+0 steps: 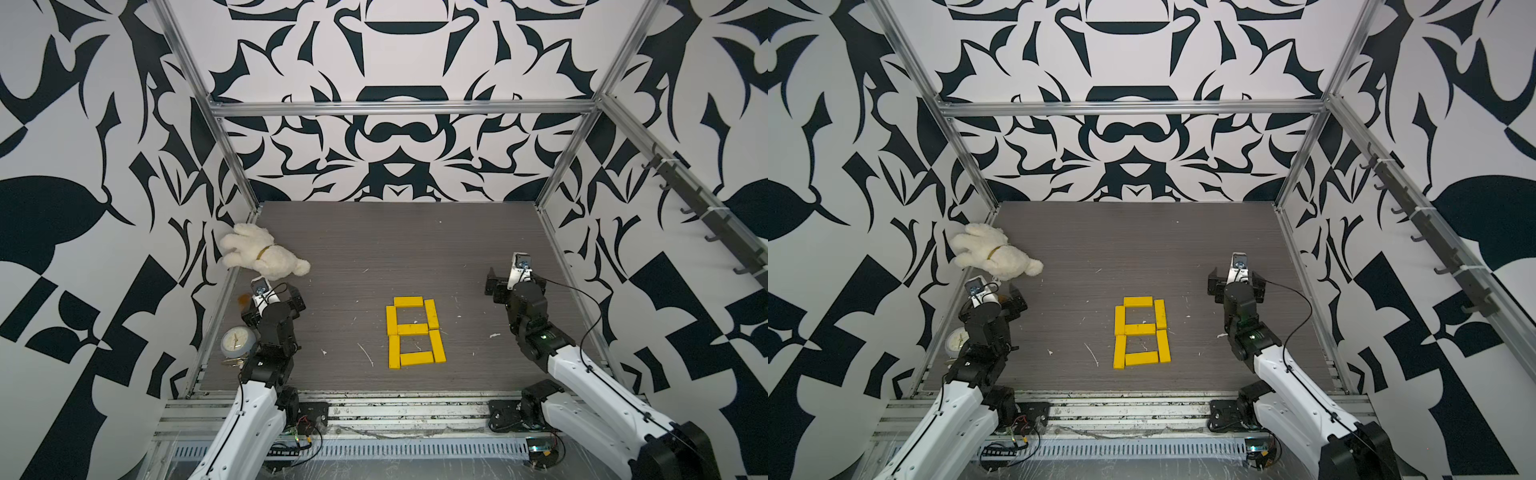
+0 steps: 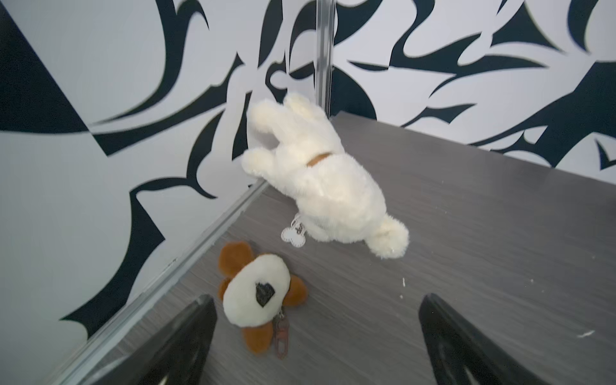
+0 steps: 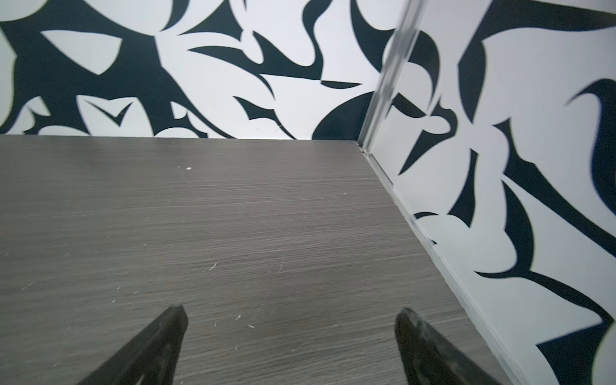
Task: Assemble the number 8 with building blocks
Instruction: Reset both arms
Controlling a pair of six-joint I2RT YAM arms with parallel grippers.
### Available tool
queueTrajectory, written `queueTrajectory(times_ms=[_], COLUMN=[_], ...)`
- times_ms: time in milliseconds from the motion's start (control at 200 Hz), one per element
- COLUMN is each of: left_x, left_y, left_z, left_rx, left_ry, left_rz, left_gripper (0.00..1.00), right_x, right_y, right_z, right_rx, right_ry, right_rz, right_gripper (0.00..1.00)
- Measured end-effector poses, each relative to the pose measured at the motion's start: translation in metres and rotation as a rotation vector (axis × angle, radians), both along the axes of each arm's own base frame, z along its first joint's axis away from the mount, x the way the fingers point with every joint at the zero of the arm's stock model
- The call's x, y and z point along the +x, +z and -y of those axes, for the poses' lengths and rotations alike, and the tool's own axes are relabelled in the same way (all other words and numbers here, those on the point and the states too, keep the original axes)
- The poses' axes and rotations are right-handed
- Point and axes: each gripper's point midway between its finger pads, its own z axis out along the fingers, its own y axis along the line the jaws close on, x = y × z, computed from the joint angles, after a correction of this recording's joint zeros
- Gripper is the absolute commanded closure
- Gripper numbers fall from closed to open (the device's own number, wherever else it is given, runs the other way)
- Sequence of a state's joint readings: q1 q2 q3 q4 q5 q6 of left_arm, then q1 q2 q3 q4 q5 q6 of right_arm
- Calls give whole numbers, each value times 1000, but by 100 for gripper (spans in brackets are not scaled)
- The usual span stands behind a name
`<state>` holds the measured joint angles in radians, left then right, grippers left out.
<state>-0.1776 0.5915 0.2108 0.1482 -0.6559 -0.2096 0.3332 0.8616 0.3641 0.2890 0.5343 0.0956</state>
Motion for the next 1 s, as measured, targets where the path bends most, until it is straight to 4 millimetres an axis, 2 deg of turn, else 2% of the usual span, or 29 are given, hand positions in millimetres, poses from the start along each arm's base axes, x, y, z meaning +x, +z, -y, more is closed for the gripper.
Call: queueTrajectory(times_ms=[120, 235, 320, 415, 500, 625, 790, 910, 945, 1000], left_x=[12, 31, 53, 86, 98, 107, 117, 116, 116, 116], left_y=[-36, -58, -77, -96, -95, -78, -67, -69, -70, -70], left_z=[-3, -5, -7, -1, 6, 11, -2, -5, -5, -4], left_rx=[-10, -12, 3, 8, 5, 7, -18, -30, -34, -37], left_ry=[-5, -5, -25, -89, -147, -184, -157, -146, -148, -149], left_rz=[-74, -110, -143, -187, -165, -93, -63, -69, -70, -71], left_gripper=[0, 1, 0, 1, 1, 0, 0, 1, 1, 1], right_x=[-3, -8, -11, -8, -2, 6, 20, 48, 55, 55], right_y=[-26, -53, -58, -52, -47, -50, -73, -82, -89, -112], right_z=[8, 16, 18, 17, 13, 11, 17, 12, 12, 15], right_rx=[-11, -38, -38, -38, -47, -68, -121, -93, -86, -80], right_ry=[-46, -80, -89, -78, -58, -48, -37, 48, 62, 62], right_rz=[-5, -26, -4, 24, 33, 37, -45, -71, -68, -126], right_gripper=[0, 0, 0, 0, 0, 0, 0, 1, 0, 0])
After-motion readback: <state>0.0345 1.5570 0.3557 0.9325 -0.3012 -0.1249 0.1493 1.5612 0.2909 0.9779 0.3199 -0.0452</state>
